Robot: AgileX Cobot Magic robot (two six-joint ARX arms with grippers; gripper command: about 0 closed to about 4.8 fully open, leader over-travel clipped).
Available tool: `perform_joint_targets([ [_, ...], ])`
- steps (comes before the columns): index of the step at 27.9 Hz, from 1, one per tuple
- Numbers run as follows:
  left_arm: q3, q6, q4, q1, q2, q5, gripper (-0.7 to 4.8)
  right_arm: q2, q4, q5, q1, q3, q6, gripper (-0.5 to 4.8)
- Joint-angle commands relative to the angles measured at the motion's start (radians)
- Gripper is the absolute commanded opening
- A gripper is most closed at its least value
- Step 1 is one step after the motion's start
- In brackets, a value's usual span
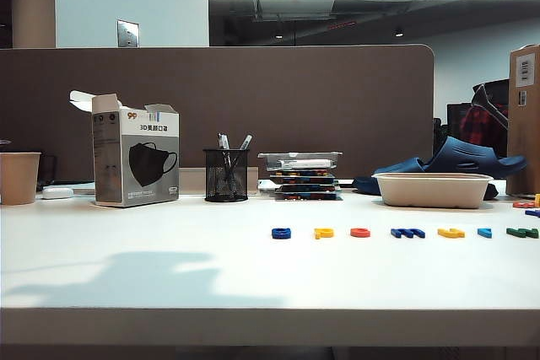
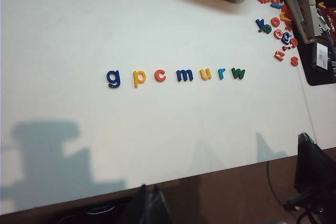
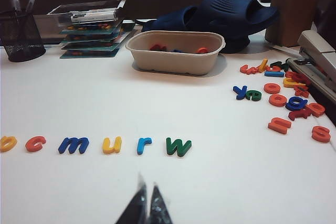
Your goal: Select the appropriate letters from the row of letter magnets placed on the table to arrange into the word "cup".
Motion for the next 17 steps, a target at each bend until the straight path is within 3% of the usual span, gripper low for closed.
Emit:
perform_joint_targets([
  [1,0.004,0.005,0.005,-0.001,-0.002,-0.01,-0.05,-0.01,0.017,-0.002,0.002,-0.002,-0.002,0.13],
  [8,0.004,0.005,0.005,-0.001,-0.002,-0.01,-0.05,-0.009,-0.011,0.005,0.002,0.09,0.005,0.12],
  [17,0.004,0.005,0.005,-0.001,-0.002,-0.01,-0.05,0.002,-0.219,0.012,0.001,0.305,0.005,0.1],
])
